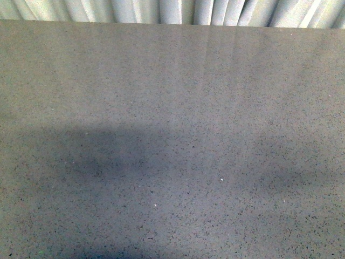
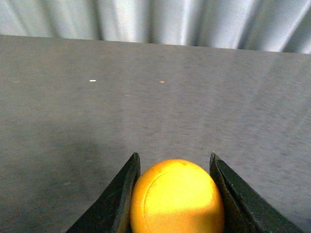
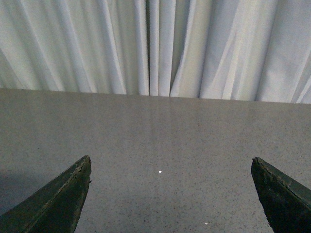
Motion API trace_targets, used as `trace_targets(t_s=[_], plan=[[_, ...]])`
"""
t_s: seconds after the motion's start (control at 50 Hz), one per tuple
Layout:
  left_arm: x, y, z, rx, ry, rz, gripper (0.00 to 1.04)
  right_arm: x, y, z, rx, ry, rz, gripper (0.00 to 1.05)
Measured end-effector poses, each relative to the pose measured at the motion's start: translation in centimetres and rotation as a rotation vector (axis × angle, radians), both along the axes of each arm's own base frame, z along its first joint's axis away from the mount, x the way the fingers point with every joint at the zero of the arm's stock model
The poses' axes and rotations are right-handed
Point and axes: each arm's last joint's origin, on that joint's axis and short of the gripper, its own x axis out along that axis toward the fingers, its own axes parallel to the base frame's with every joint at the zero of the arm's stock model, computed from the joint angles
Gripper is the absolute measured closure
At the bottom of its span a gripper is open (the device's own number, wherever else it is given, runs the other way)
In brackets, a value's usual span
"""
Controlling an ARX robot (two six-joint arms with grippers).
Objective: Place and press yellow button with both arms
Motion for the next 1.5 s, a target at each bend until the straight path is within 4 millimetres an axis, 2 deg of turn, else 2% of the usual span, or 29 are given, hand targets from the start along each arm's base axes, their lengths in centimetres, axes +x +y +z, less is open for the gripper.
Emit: trace_targets(t_s=[0.06,0.14,0.24,0.38,0.5,0.74,1.08,1.24,1.32,1.5], plan=[[0.8,-4.0,-0.6,-0.02,0.006,-0.092,0.71,0.0,0.0,0.0,0.0,0.0,0.0,0.09],[1.2,-8.2,-1.9,-0.045,0.035,-0.184,0.71,0.0,0.0,0.0,0.0,0.0,0.0,0.09],[1.2,-11.8,-3.3,-0.06,0.075,-0.267,0.71,0.0,0.0,0.0,0.0,0.0,0.0,0.09],[1.4,-15.3,-4.6,-0.056,0.098,-0.349,0.71,0.0,0.0,0.0,0.0,0.0,0.0,0.09],[1.5,-17.2,-5.8,-0.052,0.12,-0.385,0.71,0.0,0.0,0.0,0.0,0.0,0.0,0.09],[1.5,-18.7,-8.0,0.002,0.17,-0.419,0.71,0.0,0.0,0.0,0.0,0.0,0.0,0.09],[1.4,-19.2,-8.3,0.018,0.172,-0.436,0.7,0.0,0.0,0.0,0.0,0.0,0.0,0.09],[1.3,-19.3,-8.4,0.018,0.174,-0.447,0.51,0.0,0.0,0.0,0.0,0.0,0.0,0.09],[1.1,-19.3,-8.5,0.016,0.182,-0.459,0.35,0.0,0.0,0.0,0.0,0.0,0.0,0.09],[0.4,-18.7,-8.2,0.004,0.19,-0.479,0.07,0.0,0.0,0.0,0.0,0.0,0.0,0.09]])
